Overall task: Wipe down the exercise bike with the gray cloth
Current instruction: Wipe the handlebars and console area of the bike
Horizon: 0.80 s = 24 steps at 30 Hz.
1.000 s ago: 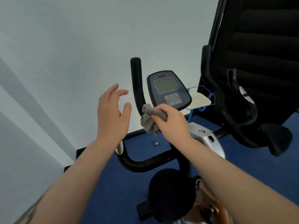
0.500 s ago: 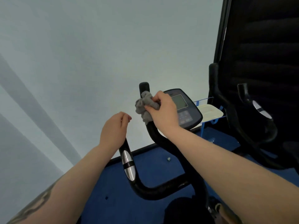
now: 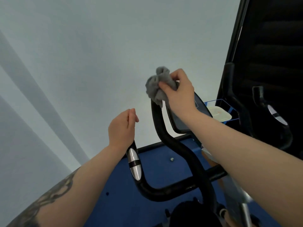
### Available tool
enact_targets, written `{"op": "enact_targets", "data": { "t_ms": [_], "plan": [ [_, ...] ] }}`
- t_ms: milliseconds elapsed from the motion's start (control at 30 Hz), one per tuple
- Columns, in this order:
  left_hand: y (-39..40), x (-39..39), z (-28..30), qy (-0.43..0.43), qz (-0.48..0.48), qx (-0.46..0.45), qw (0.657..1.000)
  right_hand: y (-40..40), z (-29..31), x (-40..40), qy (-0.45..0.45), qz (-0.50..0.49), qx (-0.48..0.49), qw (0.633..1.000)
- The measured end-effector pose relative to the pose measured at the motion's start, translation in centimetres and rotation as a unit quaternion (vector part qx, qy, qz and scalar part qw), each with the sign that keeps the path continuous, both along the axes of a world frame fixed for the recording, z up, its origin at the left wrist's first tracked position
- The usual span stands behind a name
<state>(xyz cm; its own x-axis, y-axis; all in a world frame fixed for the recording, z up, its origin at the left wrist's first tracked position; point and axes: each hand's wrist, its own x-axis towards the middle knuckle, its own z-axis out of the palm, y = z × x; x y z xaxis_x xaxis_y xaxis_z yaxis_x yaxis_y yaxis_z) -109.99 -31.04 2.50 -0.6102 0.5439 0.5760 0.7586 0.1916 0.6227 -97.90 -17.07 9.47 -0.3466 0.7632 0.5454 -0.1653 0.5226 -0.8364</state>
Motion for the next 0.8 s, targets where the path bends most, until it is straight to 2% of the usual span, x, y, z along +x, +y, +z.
{"op": "enact_targets", "data": {
  "t_ms": [67,233,367,533,667,800],
  "plan": [
    [0.0,-0.1,-0.1,-0.008,-0.004,0.010,1.000,-0.6,0.2,-0.9,0.019,0.011,-0.012,1.000],
    [0.1,-0.2,-0.5,-0.027,-0.006,0.030,0.999,-0.8,-3.1,0.6,-0.031,0.048,-0.050,0.997],
    [0.1,-0.3,-0.4,-0.026,-0.014,0.031,0.999,0.0,-0.6,-0.3,0.006,0.055,-0.075,0.996],
    [0.2,-0.3,-0.6,-0.031,-0.012,0.037,0.999,-1.8,-1.8,-0.6,0.024,0.065,-0.121,0.990],
    [0.2,-0.4,-0.6,-0.021,-0.012,0.038,0.999,-1.1,-0.2,-1.4,0.003,0.008,-0.073,0.997],
    [0.2,-0.3,-0.6,-0.011,-0.008,0.045,0.999,-1.8,-3.9,-0.1,-0.052,-0.027,-0.027,0.998]
  ]
}}
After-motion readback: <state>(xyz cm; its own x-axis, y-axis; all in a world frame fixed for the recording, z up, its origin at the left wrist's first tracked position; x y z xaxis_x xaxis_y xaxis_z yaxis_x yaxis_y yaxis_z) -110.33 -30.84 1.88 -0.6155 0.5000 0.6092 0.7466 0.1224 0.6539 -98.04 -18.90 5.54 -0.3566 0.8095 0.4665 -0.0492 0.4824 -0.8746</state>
